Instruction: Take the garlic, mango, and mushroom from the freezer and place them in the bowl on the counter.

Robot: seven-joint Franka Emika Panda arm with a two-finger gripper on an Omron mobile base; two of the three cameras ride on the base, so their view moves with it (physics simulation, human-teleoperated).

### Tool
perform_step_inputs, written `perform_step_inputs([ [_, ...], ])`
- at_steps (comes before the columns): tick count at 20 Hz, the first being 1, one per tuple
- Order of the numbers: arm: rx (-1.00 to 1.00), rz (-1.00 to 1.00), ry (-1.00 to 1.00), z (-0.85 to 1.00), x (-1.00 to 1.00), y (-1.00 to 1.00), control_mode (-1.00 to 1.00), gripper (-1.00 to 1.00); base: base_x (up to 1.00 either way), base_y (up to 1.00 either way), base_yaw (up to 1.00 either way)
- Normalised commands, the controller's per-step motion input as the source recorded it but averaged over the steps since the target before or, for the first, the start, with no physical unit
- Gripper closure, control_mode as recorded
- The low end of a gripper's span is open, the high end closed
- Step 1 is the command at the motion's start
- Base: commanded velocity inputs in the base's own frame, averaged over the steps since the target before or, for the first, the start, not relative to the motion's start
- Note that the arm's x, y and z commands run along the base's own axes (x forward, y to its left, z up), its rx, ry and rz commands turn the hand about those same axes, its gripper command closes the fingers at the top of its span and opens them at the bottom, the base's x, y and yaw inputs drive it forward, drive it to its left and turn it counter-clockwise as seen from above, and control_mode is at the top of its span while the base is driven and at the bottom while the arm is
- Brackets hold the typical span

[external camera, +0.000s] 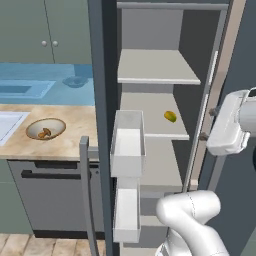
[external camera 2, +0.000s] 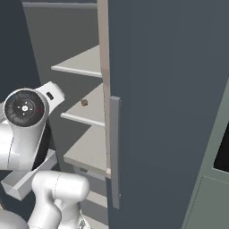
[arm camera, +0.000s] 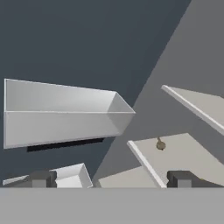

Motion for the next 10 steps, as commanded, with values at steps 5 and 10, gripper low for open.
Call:
perform_step_inputs([
  [5, -0.11, 0.01, 0.00, 0.00, 0.22, 0.12, -1.00, -1.00, 0.00, 0.00, 0.00],
  [10, -0.09, 0.07, 0.03, -0.17, 0.49, 0.20, -1.00, -1.00, 0.00, 0.00, 0.00],
])
